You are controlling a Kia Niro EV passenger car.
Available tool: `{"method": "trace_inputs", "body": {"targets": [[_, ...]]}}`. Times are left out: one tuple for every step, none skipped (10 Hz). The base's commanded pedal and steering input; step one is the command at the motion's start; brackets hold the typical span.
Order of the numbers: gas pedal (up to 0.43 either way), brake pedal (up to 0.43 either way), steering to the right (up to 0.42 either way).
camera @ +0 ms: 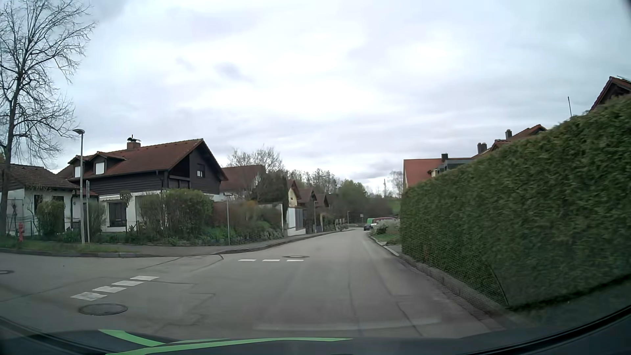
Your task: Follow the waypoints while adhering to traffic rules and regulations
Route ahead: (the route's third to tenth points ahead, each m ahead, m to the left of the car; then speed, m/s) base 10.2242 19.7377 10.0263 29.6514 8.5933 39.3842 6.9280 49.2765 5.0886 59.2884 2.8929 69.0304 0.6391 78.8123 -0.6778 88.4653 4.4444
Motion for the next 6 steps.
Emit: {"method": "trace_inputs", "body": {"targets": [[0.0,0.0,-0.201],[0.0,0.0,-0.239],[0.0,0.0,-0.27],[0.0,0.0,-0.311],[0.0,0.0,-0.353],[0.0,0.0,-0.389]]}}
